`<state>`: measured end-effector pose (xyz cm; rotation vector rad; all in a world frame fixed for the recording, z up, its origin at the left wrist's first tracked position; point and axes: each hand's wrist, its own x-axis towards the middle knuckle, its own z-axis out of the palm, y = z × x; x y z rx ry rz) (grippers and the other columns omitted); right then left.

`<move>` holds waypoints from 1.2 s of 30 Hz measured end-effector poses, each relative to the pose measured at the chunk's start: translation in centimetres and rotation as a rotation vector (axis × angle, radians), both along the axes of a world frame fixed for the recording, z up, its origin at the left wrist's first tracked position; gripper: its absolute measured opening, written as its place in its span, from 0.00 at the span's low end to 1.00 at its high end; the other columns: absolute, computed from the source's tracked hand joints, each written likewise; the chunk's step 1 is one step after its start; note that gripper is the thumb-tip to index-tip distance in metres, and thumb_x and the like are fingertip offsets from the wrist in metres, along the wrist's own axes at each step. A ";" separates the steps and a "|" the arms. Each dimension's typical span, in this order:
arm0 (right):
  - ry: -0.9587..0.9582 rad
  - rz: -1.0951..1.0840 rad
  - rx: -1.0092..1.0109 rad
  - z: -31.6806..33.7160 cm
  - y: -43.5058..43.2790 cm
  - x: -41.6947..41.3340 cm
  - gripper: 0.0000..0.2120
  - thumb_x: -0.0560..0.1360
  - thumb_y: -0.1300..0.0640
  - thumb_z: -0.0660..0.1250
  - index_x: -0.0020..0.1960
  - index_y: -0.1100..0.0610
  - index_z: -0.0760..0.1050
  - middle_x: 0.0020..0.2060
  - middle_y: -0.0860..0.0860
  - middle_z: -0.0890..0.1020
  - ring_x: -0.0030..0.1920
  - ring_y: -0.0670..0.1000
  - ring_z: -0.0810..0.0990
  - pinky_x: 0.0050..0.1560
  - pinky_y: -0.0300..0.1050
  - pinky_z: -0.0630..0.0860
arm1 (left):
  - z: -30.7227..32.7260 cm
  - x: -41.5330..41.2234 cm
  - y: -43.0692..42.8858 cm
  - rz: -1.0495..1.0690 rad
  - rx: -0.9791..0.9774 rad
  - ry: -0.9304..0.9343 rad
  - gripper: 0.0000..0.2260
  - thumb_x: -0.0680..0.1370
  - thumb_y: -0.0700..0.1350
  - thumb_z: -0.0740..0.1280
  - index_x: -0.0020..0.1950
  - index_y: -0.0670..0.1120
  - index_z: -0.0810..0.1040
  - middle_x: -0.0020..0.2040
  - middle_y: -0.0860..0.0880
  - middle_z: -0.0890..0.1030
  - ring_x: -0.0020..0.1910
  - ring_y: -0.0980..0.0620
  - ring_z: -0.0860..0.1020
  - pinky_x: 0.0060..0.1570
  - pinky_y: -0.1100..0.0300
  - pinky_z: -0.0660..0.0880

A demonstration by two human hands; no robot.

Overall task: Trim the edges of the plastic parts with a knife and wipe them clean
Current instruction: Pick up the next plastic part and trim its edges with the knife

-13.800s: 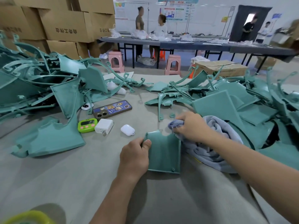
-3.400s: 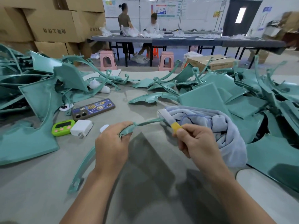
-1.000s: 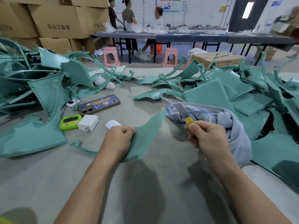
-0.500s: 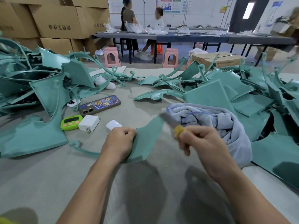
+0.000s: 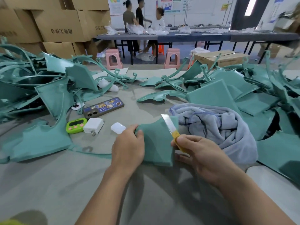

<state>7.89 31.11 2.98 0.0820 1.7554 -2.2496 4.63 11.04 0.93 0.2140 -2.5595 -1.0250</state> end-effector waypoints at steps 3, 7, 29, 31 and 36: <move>0.048 -0.154 0.066 -0.1 -0.4 -0.6 0.13 0.77 0.60 0.70 0.35 0.57 0.87 0.38 0.52 0.87 0.37 0.46 0.83 0.38 0.39 0.80 | 0.0 0.5 0.7 -0.041 -0.065 0.002 0.23 0.79 0.52 0.65 0.75 0.56 0.70 0.56 0.48 0.84 0.57 0.41 0.79 0.53 0.52 0.74; 0.075 -0.387 0.080 1.0 1.3 -1.3 0.15 0.79 0.60 0.70 0.35 0.56 0.87 0.34 0.50 0.86 0.31 0.45 0.83 0.29 0.36 0.77 | 0.7 1.0 0.8 -0.058 -0.325 0.039 0.30 0.75 0.65 0.63 0.76 0.60 0.64 0.49 0.54 0.86 0.53 0.43 0.81 0.52 0.50 0.76; 0.118 -0.325 -0.269 1.9 4.5 -2.2 0.13 0.82 0.59 0.63 0.61 0.64 0.82 0.58 0.55 0.85 0.59 0.52 0.83 0.64 0.49 0.78 | 0.4 1.8 2.4 -0.301 -0.188 0.125 0.14 0.74 0.62 0.67 0.59 0.64 0.80 0.43 0.53 0.85 0.44 0.47 0.81 0.40 0.56 0.74; 0.182 -0.361 -0.168 2.0 4.1 -1.7 0.13 0.82 0.60 0.64 0.47 0.58 0.87 0.47 0.53 0.87 0.47 0.48 0.84 0.51 0.40 0.82 | 0.3 1.6 1.9 -0.138 -0.199 0.234 0.11 0.77 0.61 0.67 0.54 0.60 0.83 0.38 0.49 0.84 0.41 0.40 0.81 0.34 0.56 0.70; 0.397 -0.334 0.072 1.9 3.1 -1.1 0.11 0.81 0.61 0.65 0.44 0.58 0.85 0.35 0.52 0.84 0.39 0.46 0.81 0.45 0.36 0.79 | 1.2 2.0 1.4 0.026 -0.092 0.397 0.13 0.80 0.61 0.59 0.48 0.55 0.77 0.24 0.56 0.65 0.30 0.42 0.67 0.29 0.65 0.56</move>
